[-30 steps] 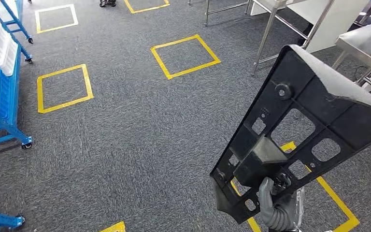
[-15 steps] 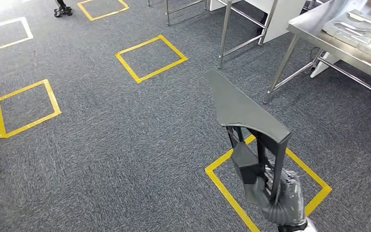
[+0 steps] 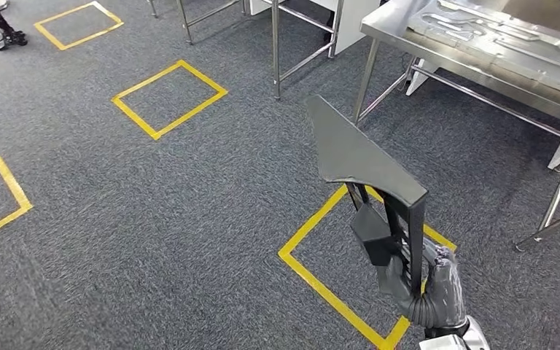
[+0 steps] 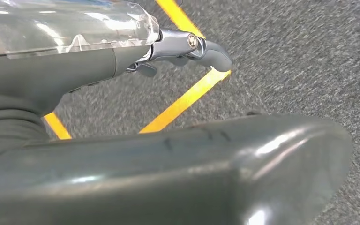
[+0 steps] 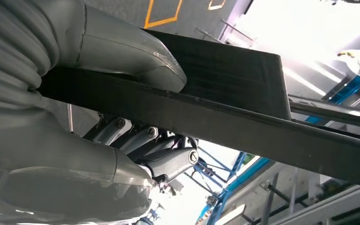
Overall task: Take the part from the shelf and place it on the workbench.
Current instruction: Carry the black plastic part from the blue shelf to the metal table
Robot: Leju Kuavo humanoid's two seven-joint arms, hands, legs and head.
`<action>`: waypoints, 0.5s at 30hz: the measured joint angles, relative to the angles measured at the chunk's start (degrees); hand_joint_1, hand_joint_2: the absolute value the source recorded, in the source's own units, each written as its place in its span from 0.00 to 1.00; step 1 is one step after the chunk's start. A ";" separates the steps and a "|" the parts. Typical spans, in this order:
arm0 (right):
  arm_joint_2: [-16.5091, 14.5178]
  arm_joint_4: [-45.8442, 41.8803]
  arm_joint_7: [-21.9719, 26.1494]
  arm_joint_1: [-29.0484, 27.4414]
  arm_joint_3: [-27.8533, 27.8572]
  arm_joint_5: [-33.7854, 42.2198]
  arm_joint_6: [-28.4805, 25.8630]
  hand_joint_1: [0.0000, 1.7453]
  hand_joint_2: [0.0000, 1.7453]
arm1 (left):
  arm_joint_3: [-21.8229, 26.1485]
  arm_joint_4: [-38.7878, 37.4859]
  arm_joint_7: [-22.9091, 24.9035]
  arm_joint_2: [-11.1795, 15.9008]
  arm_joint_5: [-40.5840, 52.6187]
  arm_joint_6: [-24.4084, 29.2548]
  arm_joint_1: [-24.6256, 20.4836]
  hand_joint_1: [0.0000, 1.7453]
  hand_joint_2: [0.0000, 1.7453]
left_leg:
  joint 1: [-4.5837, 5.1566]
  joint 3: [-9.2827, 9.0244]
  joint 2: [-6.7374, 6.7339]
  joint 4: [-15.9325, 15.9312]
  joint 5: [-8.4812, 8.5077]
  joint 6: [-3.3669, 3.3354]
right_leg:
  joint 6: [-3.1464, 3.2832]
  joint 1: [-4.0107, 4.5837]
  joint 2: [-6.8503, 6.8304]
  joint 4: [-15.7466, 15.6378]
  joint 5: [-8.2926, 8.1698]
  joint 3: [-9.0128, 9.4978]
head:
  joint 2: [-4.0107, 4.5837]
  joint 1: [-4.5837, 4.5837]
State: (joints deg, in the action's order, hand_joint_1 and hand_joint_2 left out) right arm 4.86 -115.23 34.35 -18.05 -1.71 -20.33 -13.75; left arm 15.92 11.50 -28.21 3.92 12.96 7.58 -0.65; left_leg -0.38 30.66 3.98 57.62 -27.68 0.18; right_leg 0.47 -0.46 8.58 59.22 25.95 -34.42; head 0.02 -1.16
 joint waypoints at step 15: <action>2.29 0.47 -1.47 -0.38 -0.27 2.41 -4.24 1.00 1.00 | -0.10 0.00 4.70 0.48 -0.19 -1.39 -2.24 0.00 0.00 | -0.08 -1.46 -11.53 0.03 -1.62 1.37 | -1.08 -0.84 -11.98 1.15 0.98 -0.38 | 0.00 -0.04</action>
State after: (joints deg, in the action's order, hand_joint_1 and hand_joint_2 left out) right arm 7.15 -114.75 32.88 -18.43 -1.98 -17.92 -17.99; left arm 15.81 11.50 -23.50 4.40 12.77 6.19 -2.89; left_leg -0.46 29.20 -7.55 57.65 -29.30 1.55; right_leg -0.61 -1.31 -3.40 60.36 26.93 -34.80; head 0.02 -1.20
